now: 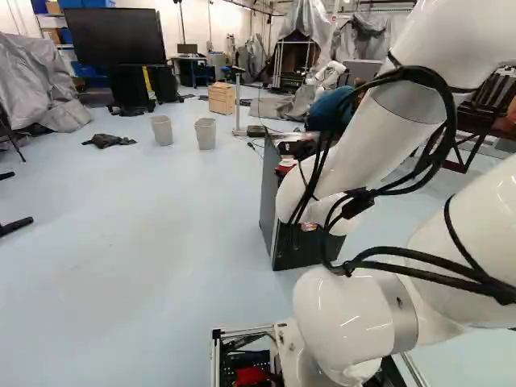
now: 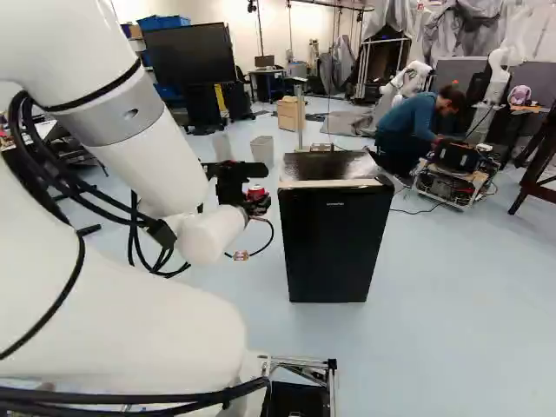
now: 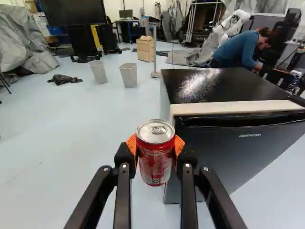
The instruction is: Grab a drink from the fridge
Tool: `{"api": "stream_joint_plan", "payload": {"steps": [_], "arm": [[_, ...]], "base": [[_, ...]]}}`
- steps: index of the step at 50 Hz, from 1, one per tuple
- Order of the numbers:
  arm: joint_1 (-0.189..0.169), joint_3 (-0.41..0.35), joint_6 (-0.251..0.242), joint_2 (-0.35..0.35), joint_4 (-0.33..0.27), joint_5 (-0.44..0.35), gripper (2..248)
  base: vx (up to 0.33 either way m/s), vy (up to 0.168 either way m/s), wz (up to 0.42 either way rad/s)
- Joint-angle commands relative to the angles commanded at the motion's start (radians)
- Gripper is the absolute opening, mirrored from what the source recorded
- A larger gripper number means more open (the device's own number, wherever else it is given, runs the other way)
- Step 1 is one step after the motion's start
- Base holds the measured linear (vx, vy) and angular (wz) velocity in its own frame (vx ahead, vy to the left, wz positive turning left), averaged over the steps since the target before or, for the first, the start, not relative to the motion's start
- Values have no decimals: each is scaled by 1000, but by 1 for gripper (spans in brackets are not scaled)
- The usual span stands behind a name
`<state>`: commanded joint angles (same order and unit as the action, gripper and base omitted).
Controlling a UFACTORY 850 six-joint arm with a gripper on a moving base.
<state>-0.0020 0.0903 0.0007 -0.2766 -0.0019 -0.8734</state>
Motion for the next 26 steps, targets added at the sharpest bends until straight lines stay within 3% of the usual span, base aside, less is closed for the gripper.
{"api": "stream_joint_plan", "payload": {"steps": [26], "arm": [[2,-3,-1,-3,2,1,96]], "base": [[0,0,0]]}}
